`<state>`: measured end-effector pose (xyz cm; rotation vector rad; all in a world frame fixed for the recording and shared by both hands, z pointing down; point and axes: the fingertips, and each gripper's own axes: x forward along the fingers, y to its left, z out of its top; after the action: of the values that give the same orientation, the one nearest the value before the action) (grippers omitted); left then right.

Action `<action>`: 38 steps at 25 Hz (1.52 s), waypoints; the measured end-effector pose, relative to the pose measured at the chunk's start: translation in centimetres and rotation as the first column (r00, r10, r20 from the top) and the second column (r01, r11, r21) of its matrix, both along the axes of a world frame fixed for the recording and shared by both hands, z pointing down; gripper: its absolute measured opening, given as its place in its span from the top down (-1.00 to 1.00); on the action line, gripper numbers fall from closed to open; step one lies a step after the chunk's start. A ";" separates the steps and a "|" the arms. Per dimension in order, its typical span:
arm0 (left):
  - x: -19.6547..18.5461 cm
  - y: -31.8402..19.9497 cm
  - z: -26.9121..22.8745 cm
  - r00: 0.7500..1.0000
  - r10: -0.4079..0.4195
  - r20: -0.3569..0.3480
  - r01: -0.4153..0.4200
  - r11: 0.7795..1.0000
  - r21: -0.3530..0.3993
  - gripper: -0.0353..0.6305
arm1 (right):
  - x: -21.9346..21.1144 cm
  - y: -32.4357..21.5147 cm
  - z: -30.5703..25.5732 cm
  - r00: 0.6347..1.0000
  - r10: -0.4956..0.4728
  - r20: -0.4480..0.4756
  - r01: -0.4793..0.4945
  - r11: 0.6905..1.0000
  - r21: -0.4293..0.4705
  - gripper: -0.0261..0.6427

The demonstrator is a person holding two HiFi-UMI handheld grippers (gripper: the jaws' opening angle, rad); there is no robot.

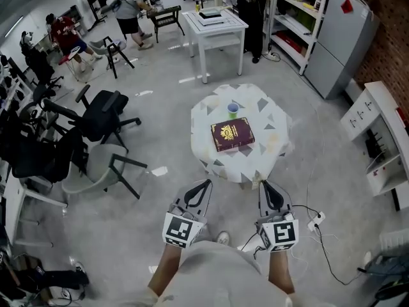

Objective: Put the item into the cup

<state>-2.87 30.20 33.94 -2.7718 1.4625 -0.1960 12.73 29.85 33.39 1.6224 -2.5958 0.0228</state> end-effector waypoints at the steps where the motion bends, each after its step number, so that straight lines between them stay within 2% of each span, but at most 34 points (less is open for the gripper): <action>1: 0.1 -0.5 0.0 1.000 0.000 -0.001 0.000 1.000 0.000 0.86 | 0.0 -0.5 0.0 1.000 0.000 -0.002 0.000 1.000 -0.001 0.91; 15: -0.9 -9.5 1.7 0.998 0.053 -0.036 -0.053 0.998 -0.018 0.86 | -1.1 -8.1 1.7 0.998 0.055 -0.023 -0.055 0.998 -0.028 0.91; 24: -3.5 -16.7 3.0 0.994 0.092 -0.058 -0.095 0.994 -0.053 0.86 | -3.3 -14.4 2.3 0.994 0.102 -0.049 -0.105 0.993 -0.049 0.91; 38: -5.1 -25.0 4.6 0.978 0.196 -0.078 -0.202 0.977 -0.076 0.86 | -5.5 -21.1 3.1 0.977 0.191 -0.096 -0.198 0.978 -0.072 0.91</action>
<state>-8.00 5.24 38.51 -2.9968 1.2034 -0.1631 7.21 8.70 36.48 1.7980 -2.3310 0.0660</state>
